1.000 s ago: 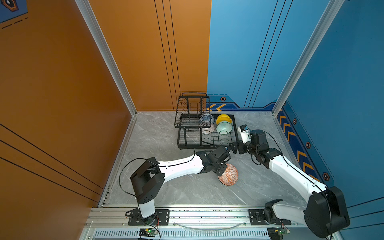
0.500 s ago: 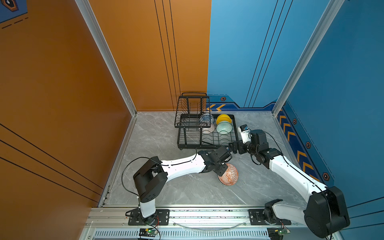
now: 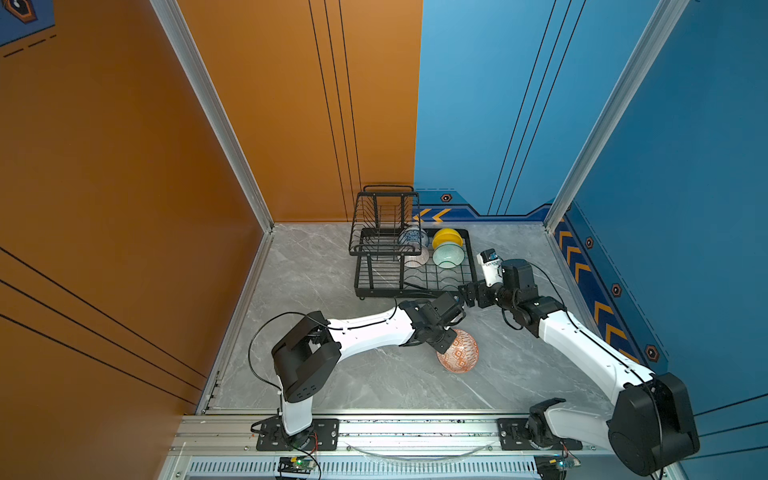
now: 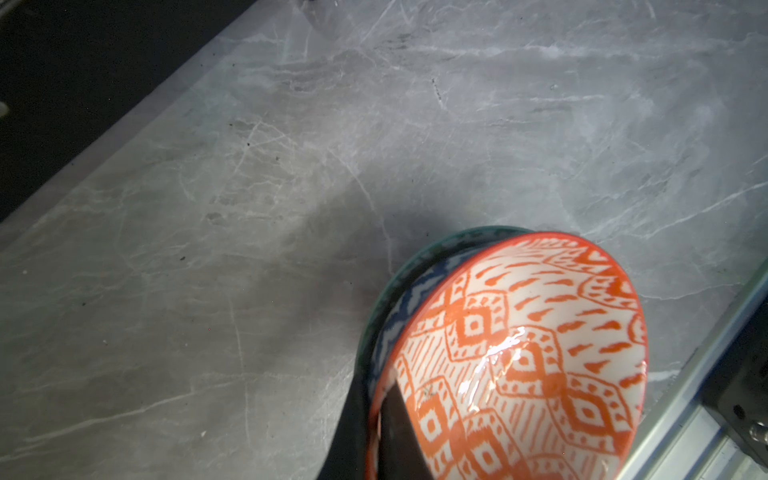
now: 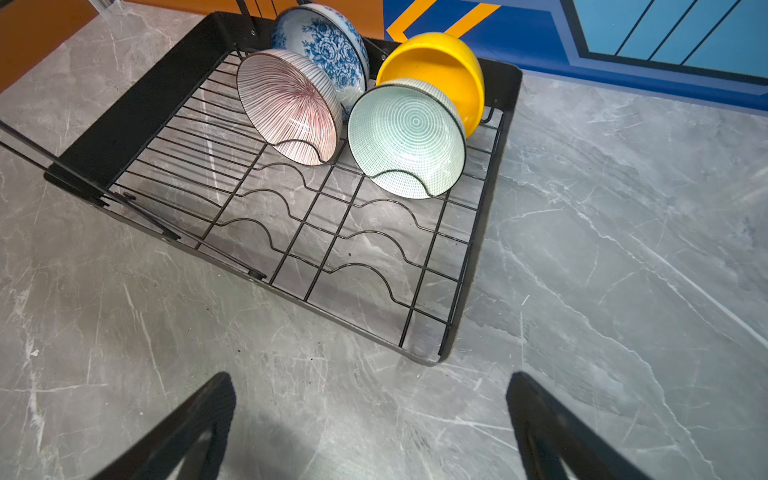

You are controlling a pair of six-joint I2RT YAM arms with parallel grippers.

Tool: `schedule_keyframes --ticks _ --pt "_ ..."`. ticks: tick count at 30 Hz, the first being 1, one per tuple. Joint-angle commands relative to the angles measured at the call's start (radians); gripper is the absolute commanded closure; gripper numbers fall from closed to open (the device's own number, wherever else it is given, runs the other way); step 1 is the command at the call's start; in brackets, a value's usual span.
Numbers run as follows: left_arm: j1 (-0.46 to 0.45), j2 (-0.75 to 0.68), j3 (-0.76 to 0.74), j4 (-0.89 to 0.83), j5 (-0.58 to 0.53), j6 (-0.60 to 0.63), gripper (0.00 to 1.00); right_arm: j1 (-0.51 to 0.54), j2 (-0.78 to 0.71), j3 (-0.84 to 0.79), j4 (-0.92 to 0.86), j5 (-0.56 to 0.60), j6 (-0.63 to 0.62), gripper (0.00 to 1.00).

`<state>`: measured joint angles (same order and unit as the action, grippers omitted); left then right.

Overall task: Load the bowls into the dish rack
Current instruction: 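Grasp the orange patterned bowl rim with the left gripper and lift it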

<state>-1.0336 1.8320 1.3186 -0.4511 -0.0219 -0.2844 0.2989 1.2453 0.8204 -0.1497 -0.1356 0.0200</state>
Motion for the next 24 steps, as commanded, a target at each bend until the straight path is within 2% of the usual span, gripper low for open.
schedule_keyframes --ticks 1,24 --pt "0.002 -0.008 0.007 -0.011 0.007 0.001 1.0 -0.009 -0.031 -0.014 -0.011 -0.018 0.011 0.0" --pt "0.03 -0.123 0.01 -0.019 -0.015 0.023 1.0 -0.014 -0.049 -0.018 -0.016 -0.003 0.021 0.0"
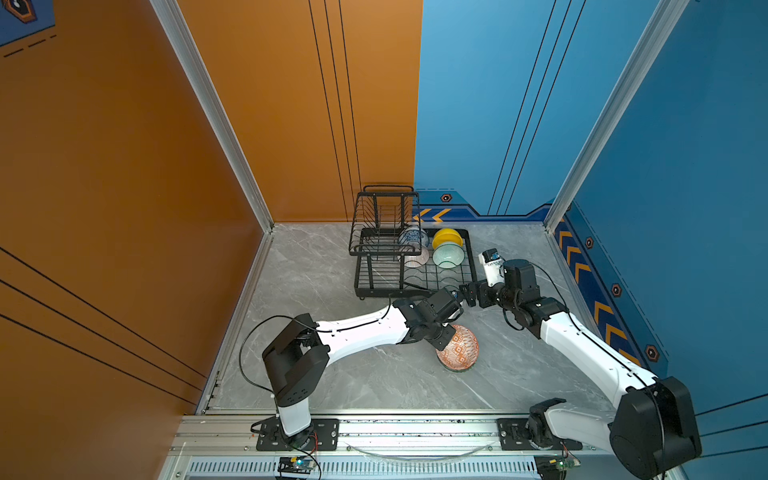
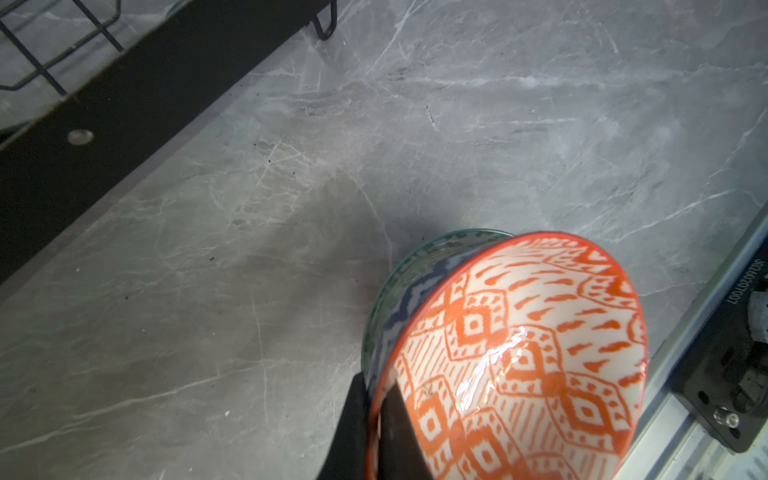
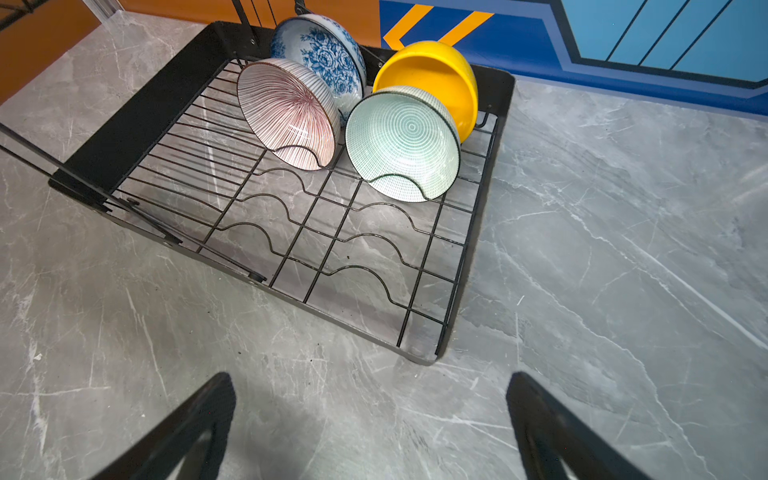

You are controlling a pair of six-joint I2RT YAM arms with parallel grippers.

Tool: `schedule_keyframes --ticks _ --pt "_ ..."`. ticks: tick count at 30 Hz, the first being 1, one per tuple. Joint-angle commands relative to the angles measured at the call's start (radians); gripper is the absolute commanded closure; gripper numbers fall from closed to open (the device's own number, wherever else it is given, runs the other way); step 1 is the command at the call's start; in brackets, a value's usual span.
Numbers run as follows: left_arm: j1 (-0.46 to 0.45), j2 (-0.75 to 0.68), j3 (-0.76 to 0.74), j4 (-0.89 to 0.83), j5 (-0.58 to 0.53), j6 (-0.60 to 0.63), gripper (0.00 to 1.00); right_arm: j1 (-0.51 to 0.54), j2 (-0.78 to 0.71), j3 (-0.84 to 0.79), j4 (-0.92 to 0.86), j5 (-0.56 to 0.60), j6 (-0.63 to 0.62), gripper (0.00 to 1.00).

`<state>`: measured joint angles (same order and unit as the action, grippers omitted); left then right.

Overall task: Load the bowls into the dish rack
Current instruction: 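Grasp the orange patterned bowl rim with the left gripper and lift it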

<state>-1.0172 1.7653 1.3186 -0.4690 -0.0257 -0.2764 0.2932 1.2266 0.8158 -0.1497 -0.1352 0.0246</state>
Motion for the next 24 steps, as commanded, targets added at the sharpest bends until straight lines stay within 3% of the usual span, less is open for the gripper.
schedule_keyframes --ticks 1,13,21,24 --pt "0.016 -0.064 0.007 -0.002 -0.011 0.019 1.0 -0.009 -0.032 -0.013 -0.017 -0.003 0.017 0.01" --pt "0.096 -0.278 -0.102 0.04 -0.086 0.031 1.0 -0.02 -0.088 0.01 -0.022 0.02 0.069 0.0" --pt "0.174 -0.439 -0.246 0.216 -0.164 -0.044 1.0 0.006 -0.083 0.106 -0.084 -0.136 0.148 0.0" --pt "0.178 -0.472 -0.281 0.271 -0.241 -0.07 1.0 0.037 -0.08 0.16 -0.122 -0.182 0.16 0.0"
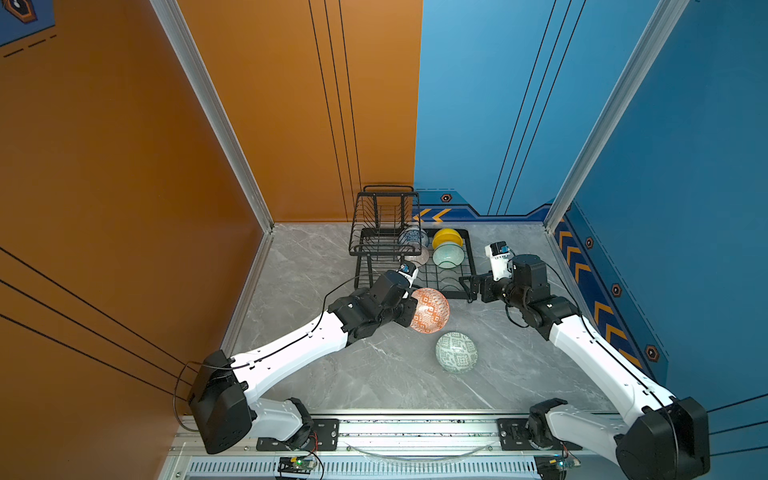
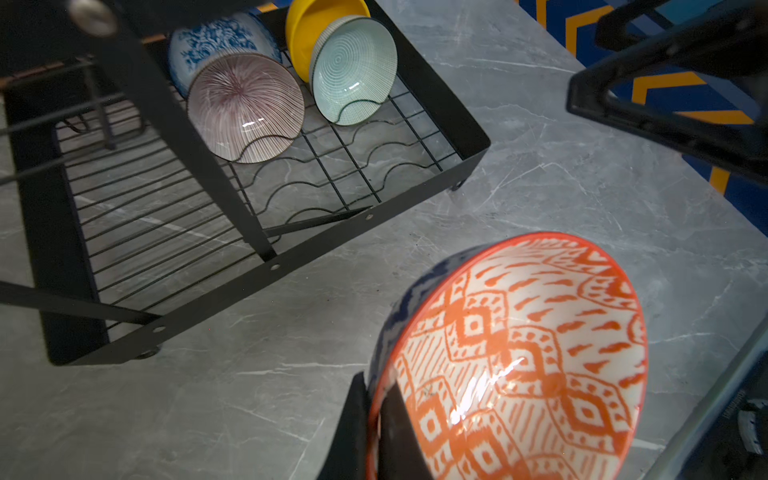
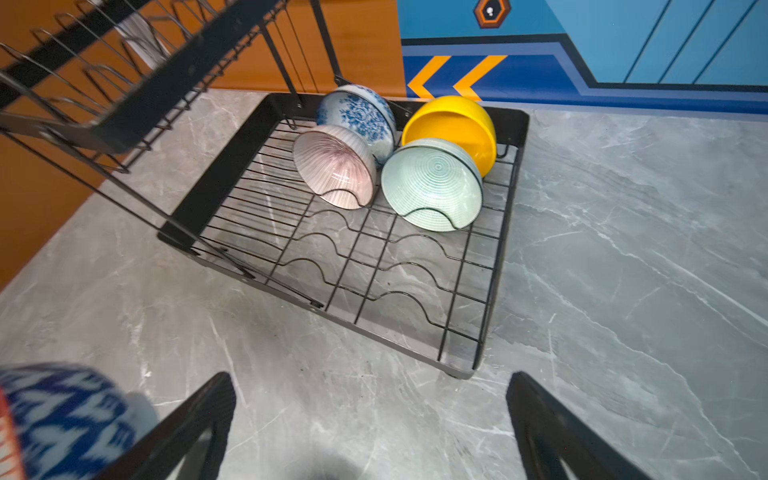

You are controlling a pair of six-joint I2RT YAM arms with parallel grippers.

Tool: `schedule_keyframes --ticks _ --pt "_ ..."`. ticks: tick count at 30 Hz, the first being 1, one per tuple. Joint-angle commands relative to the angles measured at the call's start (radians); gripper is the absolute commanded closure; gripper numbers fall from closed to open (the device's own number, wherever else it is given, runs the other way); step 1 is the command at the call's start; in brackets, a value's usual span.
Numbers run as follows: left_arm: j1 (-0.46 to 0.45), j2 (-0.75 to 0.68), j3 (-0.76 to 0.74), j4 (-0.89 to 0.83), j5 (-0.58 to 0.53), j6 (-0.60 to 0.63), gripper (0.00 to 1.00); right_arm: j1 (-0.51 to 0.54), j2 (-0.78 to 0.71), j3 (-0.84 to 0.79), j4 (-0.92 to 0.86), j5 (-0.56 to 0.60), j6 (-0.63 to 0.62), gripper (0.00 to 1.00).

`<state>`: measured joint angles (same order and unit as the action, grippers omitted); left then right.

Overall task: Load the bowls into the dish rack
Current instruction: 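Grasp the orange patterned bowl rim with the left gripper and lift it, then carry the orange patterned bowl toward the rack with left gripper while right reaches it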

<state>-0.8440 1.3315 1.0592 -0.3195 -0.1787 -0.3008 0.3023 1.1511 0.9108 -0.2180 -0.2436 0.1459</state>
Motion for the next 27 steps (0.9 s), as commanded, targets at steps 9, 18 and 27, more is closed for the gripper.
schedule_keyframes --ticks 9,18,27 --pt "0.007 -0.084 -0.12 0.314 -0.208 -0.074 1.0 0.188 0.029 0.138 -0.092 -0.083 0.055 0.0" --pt "0.013 -0.108 -0.146 0.374 -0.218 -0.08 1.0 0.253 0.118 0.172 -0.09 -0.022 0.066 0.07" --pt "0.014 -0.109 -0.166 0.41 -0.194 -0.075 1.0 0.27 0.174 0.17 -0.021 0.044 0.138 0.28"
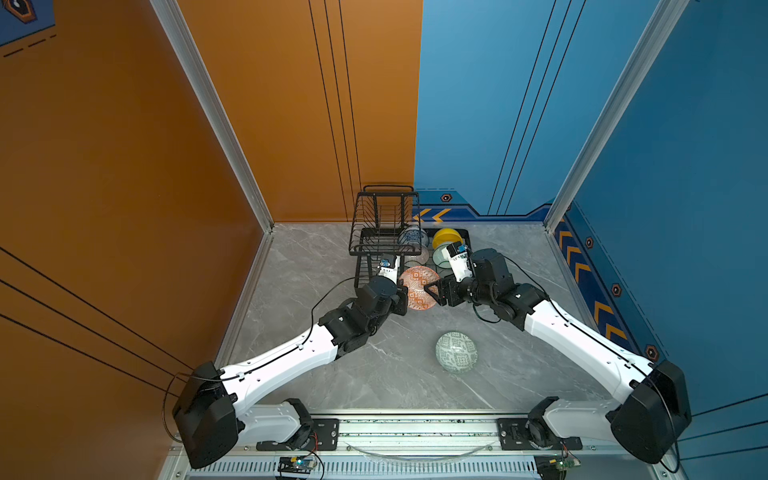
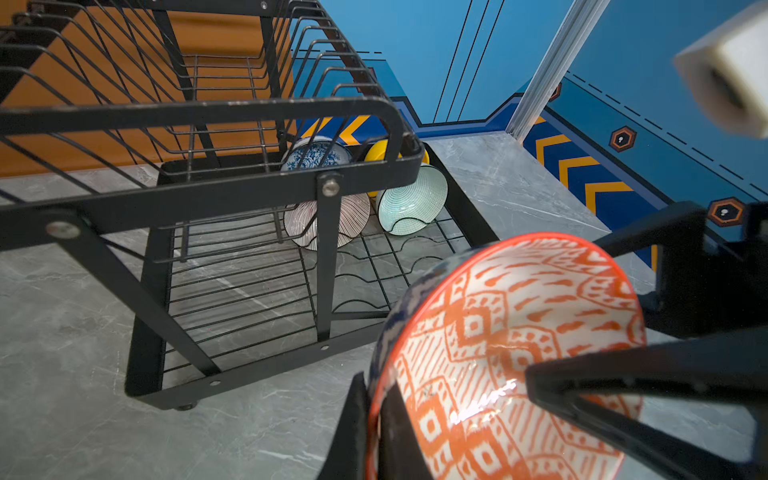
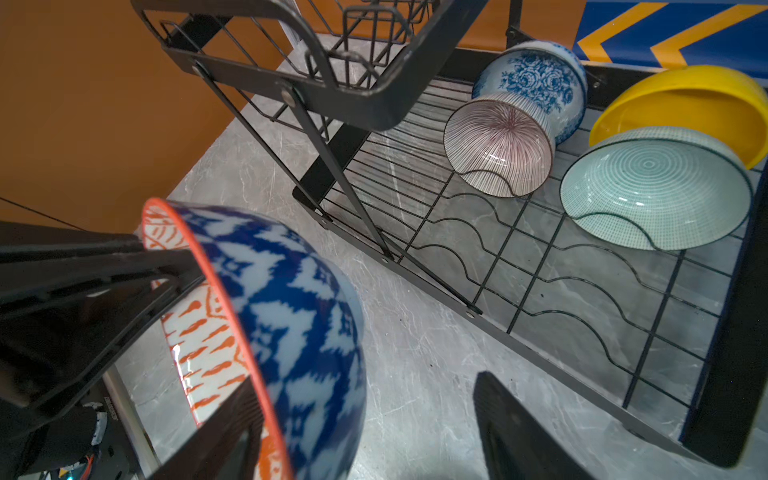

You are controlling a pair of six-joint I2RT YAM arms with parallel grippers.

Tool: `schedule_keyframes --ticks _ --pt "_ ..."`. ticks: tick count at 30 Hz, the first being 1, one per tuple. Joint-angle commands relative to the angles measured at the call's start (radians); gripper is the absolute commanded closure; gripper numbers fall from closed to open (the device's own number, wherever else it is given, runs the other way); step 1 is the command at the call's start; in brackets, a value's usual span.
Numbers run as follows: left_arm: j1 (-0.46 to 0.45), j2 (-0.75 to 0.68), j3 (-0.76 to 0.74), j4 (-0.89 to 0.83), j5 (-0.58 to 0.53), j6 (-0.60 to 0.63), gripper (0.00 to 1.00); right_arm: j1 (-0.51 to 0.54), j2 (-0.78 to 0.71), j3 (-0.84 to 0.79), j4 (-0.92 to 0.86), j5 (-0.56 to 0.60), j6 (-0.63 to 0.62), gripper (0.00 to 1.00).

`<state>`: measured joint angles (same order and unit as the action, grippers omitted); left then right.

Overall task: Load the bowls into the dish rack
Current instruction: 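Carry the orange patterned bowl toward the rack with left gripper while right reaches it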

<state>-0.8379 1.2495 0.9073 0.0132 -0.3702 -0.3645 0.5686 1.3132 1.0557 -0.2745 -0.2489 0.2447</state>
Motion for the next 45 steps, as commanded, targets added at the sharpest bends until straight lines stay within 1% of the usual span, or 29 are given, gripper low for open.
schedule_keyframes --ticks 1,5,14,22,26,29,31,36,37,43,45 --pt "0.008 -0.025 -0.017 0.081 0.0 -0.013 1.0 0.003 0.017 0.026 0.043 0.051 0.047 0.31" --pt "0.007 -0.021 -0.027 0.095 0.008 -0.019 1.0 0.004 0.039 0.027 0.052 0.039 0.063 0.43" --pt "0.007 -0.015 -0.027 0.107 0.028 -0.017 1.0 0.006 0.063 0.017 0.079 0.017 0.089 0.55" --pt "-0.004 -0.009 -0.028 0.11 0.041 -0.016 1.0 0.006 0.062 0.01 0.084 0.014 0.091 0.72" --pt "-0.006 -0.007 -0.028 0.11 0.051 -0.014 1.0 0.006 0.06 0.005 0.088 0.018 0.09 0.77" --pt "-0.008 -0.006 -0.025 0.11 0.062 -0.013 1.0 0.004 0.063 -0.001 0.091 0.021 0.09 0.82" --pt "-0.008 -0.004 -0.027 0.11 0.069 -0.011 1.0 0.004 0.064 -0.005 0.094 0.02 0.092 0.88" --pt "-0.009 0.007 -0.019 0.096 0.089 -0.011 1.0 0.002 0.065 -0.01 0.1 0.022 0.093 0.96" --pt "-0.009 0.008 -0.019 0.095 0.092 -0.01 1.0 0.001 0.063 -0.01 0.101 0.025 0.093 1.0" --pt "-0.009 0.011 0.004 0.055 0.116 0.0 1.0 -0.004 0.063 -0.022 0.104 0.033 0.087 1.0" --pt "-0.009 0.008 0.016 0.031 0.127 0.005 0.94 -0.006 0.063 -0.029 0.109 0.039 0.084 1.0"
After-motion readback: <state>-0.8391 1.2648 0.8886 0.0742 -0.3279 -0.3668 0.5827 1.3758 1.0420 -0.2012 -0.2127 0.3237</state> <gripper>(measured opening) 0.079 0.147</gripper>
